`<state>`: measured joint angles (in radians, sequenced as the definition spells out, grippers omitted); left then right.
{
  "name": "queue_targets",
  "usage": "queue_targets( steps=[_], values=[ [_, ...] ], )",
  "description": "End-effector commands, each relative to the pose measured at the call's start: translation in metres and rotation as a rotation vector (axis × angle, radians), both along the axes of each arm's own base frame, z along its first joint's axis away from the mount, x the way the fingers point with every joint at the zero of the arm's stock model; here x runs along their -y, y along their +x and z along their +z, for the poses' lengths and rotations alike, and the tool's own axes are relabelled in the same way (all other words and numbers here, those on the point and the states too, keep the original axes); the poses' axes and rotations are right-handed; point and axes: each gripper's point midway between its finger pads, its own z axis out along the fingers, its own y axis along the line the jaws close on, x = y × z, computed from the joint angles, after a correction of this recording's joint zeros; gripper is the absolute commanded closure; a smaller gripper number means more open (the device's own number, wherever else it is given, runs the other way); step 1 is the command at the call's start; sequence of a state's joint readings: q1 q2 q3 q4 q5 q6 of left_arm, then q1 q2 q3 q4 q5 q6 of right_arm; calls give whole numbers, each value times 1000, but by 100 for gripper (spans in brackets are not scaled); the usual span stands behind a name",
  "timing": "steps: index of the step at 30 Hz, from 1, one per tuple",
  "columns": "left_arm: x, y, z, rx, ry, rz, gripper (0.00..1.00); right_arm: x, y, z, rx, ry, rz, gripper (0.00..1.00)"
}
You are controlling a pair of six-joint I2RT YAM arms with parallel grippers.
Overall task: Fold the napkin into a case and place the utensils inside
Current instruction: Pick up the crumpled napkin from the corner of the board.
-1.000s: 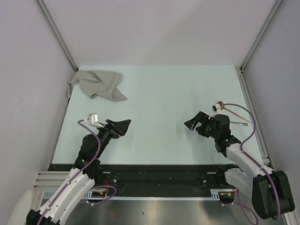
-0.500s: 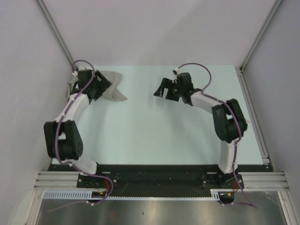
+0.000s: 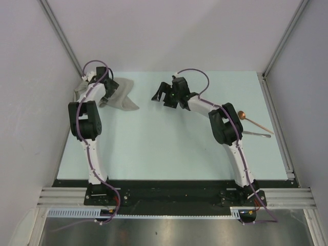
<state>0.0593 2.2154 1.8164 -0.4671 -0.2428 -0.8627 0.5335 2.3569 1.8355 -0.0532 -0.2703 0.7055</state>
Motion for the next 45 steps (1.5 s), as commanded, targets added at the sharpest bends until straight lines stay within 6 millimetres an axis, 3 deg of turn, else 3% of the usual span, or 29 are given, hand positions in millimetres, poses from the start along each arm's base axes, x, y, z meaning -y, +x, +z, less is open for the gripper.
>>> queue_targets(
  steps=[1,2,4,5,6,11,12,13,14,15,16,18,19,20,25,26,27,29,31,33,36,38,39,40,42,43,45],
  values=[
    [-19,10,-1,19,2,119,16,-35,20,22,-2,236,-80,5],
    [-22,12,-4,24,-1,128,15,-42,23,13,-23,257,-84,8],
    [-23,19,-10,39,-21,129,16,-59,21,17,-31,311,-78,11],
    [-25,24,-10,57,-28,132,16,-65,20,5,-45,310,-82,11],
    [-24,27,-18,52,-38,127,17,-71,23,15,-27,330,-78,11],
    [-29,35,-31,56,-68,128,24,-103,19,20,-29,408,-74,14],
    [-29,36,-33,55,-78,131,24,-109,17,7,-51,411,-73,14],
    [-26,36,-38,51,-92,122,25,-118,18,19,-54,454,-69,14],
    [-25,37,-39,54,-94,113,31,-125,15,17,-76,476,-58,14],
    [-26,37,-40,51,-93,107,34,-129,14,-1,-107,479,-60,15],
    [-24,35,-41,47,-97,99,38,-137,16,8,-99,512,-53,15],
    [-24,33,-37,44,-83,83,49,-148,11,6,-140,545,-48,16],
    [-23,29,-41,34,-86,74,53,-151,9,-4,-157,551,-51,15],
    [-23,28,-31,48,-81,64,58,-154,7,-4,-174,568,-62,15],
    [-21,10,-16,59,-87,9,76,-154,1,-28,-204,499,-88,20],
    [-19,7,-13,59,-102,-8,83,-155,0,-30,-193,471,-83,25],
    [-19,5,-1,74,-110,-18,86,-155,-4,-36,-165,423,-54,28],
    [-19,-3,4,67,-136,-30,93,-152,-8,-40,-118,348,-2,34],
    [-8,-5,26,106,-174,-92,95,-151,-16,-44,-10,229,109,32],
    [-4,-13,41,116,-191,-118,97,-152,-27,-34,75,176,229,24],
    [7,-31,52,133,-267,-166,100,-147,-32,-33,186,37,334,14],
    [11,-41,56,153,-306,-176,100,-145,-38,-40,175,1,355,18],
    [18,-55,45,132,-341,-185,100,-143,-40,-41,157,-3,349,20],
    [20,-62,61,168,-347,-194,100,-140,-48,-54,123,-17,347,21],
    [26,-80,52,161,-374,-196,100,-139,-53,-63,100,-29,333,23],
    [30,-88,72,207,-371,-212,100,-140,-53,-66,105,-50,322,25],
    [36,-107,69,209,-377,-225,100,-140,-61,-74,98,-105,344,30]
  ],
)
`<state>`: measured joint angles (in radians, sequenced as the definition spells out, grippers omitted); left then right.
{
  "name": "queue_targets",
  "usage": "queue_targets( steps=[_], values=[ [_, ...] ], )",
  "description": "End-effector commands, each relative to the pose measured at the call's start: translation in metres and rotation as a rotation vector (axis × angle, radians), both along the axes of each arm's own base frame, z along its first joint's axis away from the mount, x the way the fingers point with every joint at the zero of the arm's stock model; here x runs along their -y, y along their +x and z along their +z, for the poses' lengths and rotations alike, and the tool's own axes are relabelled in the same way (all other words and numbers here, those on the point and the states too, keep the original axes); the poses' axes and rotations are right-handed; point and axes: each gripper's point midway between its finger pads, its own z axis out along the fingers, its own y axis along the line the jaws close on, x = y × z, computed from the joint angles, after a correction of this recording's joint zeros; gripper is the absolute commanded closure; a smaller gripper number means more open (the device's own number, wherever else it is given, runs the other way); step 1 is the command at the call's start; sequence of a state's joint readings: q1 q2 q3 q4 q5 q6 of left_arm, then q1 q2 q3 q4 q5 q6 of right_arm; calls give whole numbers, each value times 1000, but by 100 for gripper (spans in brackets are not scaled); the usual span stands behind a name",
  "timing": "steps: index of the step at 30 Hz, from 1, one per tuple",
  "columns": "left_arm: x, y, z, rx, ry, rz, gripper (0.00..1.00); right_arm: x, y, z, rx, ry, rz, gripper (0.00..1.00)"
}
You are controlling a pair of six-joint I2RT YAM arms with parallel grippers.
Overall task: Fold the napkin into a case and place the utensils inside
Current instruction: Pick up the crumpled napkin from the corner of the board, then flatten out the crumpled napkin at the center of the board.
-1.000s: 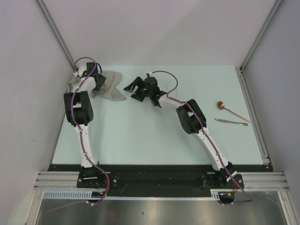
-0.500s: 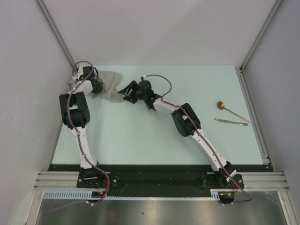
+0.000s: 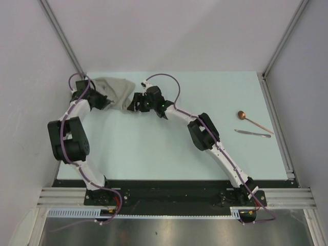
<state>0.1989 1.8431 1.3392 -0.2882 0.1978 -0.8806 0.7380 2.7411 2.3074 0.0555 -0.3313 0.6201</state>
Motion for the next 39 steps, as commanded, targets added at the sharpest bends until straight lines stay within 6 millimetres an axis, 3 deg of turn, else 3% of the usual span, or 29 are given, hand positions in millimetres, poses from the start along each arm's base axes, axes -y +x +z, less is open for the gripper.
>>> queue_targets(
  steps=[1,2,4,5,6,8,12,15,16,17,20,21,22,23,24,25,26,27,28,29,30,31,32,33,34,35,36,38,39],
  values=[
    [22,-31,36,114,-51,-67,100,19,-26,-55,-57,-258,9,31],
    [24,-39,51,149,-37,-73,100,17,-31,-54,-22,-309,24,31],
    [28,-55,48,142,-40,-86,100,21,-28,-54,40,-383,-8,31],
    [30,-61,61,173,-29,-96,100,20,-33,-54,55,-418,-3,31],
    [32,-69,55,161,-33,-99,100,22,-34,-54,96,-459,6,31],
    [34,-79,66,190,-24,-101,100,29,-30,-54,140,-535,-38,31],
    [40,-95,73,220,-34,-110,100,25,-38,-60,201,-600,-5,32],
    [48,-105,81,255,-58,-129,100,19,-39,-52,258,-607,3,64],
    [48,-108,82,260,-55,-130,100,20,-37,-48,273,-615,-7,90],
    [48,-110,84,266,-47,-132,100,23,-36,-44,275,-630,-20,100],
    [40,-116,106,319,5,-126,100,38,-36,-6,291,-635,-70,100],
    [37,-117,120,355,22,-122,100,41,-37,39,326,-593,-91,100],
    [33,-120,137,402,45,-114,100,54,-43,42,315,-616,-89,100],
    [30,-122,150,435,63,-104,100,60,-47,59,331,-614,-91,100],
    [27,-122,171,485,87,-94,100,69,-52,108,374,-567,-115,100],
    [20,-124,184,513,110,-72,100,76,-57,125,383,-552,-117,100],
    [17,-131,206,568,134,-60,100,88,-65,125,371,-574,-103,100],
    [10,-134,231,622,160,-40,100,93,-72,145,378,-550,-95,100],
    [6,-139,247,658,177,-25,100,103,-82,184,407,-500,-104,100],
    [3,-146,265,698,195,-14,100,115,-90,191,397,-497,-94,100],
    [-6,-154,292,750,224,15,100,118,-100,206,394,-464,-84,100],
    [-8,-160,304,762,230,25,100,131,-114,245,424,-404,-89,100],
    [-9,-165,315,779,231,20,100,137,-124,249,419,-394,-67,100],
    [-14,-176,342,829,261,39,100,139,-139,259,422,-354,-24,100],
    [-15,-182,352,843,262,49,100,146,-149,274,440,-321,-21,100],
    [-13,-187,357,843,252,42,100,157,-167,316,500,-226,-15,100],
    [-17,-198,376,878,275,63,100,162,-183,312,494,-204,33,100],
    [-17,-208,385,874,268,82,100,181,-217,350,565,-107,79,100],
    [-17,-218,401,896,285,96,100,183,-235,343,564,-93,147,100]
  ],
)
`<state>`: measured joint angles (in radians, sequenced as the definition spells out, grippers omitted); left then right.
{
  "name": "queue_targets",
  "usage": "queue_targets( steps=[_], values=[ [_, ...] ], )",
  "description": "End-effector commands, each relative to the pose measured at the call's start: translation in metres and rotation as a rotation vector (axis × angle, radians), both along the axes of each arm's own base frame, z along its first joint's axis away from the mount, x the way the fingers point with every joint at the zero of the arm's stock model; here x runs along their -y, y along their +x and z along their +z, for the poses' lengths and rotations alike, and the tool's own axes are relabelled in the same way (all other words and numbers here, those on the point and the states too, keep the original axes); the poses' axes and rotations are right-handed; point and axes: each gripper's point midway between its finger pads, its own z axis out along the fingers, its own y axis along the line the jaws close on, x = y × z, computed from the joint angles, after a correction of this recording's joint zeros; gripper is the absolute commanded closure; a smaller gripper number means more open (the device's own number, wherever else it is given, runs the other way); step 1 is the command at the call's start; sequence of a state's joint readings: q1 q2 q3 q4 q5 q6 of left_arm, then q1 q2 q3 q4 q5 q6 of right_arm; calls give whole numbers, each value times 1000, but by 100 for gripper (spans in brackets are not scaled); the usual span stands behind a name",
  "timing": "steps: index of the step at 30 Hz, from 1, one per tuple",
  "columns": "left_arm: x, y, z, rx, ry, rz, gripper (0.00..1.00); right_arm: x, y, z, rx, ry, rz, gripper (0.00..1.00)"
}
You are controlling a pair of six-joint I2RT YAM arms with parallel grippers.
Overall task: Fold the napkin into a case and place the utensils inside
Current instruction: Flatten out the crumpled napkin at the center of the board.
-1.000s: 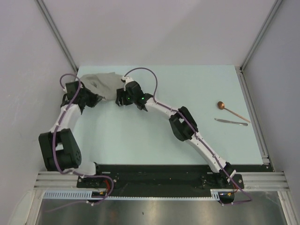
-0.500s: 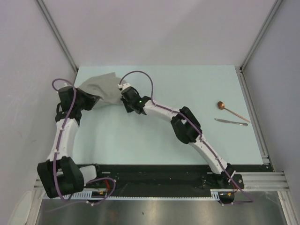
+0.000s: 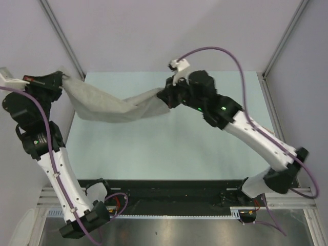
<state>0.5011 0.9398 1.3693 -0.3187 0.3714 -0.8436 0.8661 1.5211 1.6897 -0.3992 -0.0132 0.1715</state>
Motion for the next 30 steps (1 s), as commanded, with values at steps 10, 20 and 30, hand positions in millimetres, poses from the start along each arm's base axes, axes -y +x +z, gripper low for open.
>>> queue_targets(
  steps=[10,20,30],
  values=[
    [1,-58,65,12,-24,128,100,63,-165,79,234,304,448,100],
    [-39,54,-57,-44,-233,28,100,52,18,6,-104,306,44,100],
    [-54,216,-247,-373,-226,48,63,39,235,-174,-494,342,-75,61]
  ],
)
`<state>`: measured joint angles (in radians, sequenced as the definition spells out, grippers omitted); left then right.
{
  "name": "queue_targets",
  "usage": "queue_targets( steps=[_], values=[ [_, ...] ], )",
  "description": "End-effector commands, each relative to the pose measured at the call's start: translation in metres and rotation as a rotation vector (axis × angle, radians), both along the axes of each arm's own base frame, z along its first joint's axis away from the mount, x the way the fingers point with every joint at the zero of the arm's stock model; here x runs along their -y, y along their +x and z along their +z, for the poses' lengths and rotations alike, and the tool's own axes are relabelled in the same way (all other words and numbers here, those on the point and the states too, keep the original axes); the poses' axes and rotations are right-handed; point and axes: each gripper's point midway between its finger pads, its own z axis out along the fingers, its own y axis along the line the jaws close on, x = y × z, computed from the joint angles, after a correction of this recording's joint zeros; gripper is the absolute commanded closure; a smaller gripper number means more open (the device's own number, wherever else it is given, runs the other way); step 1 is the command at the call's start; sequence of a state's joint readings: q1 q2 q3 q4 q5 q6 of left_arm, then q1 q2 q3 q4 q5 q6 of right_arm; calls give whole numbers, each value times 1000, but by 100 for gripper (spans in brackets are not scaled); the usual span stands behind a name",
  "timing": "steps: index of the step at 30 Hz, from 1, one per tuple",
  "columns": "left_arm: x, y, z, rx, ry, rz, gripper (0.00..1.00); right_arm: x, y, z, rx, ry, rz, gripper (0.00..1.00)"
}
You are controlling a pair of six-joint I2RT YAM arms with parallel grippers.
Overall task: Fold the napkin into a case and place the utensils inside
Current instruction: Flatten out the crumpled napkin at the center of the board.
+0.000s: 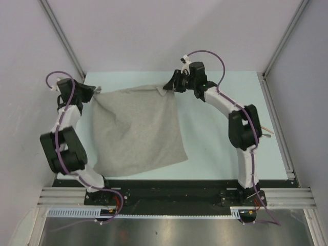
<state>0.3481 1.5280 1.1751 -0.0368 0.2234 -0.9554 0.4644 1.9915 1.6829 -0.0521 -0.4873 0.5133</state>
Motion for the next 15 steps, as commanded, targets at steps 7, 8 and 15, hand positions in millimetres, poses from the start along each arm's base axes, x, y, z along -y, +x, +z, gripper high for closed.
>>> queue_targets(
  steps=[7,8,15],
  values=[
    [-7,59,-17,-64,171,-69,35,41,78,-43,-134,91,-67,33],
    [-2,53,-20,-81,170,-76,35,43,74,-47,-114,55,-70,30],
    [33,-9,-104,-312,49,-102,44,34,28,-80,-129,-222,-53,24]
  ],
)
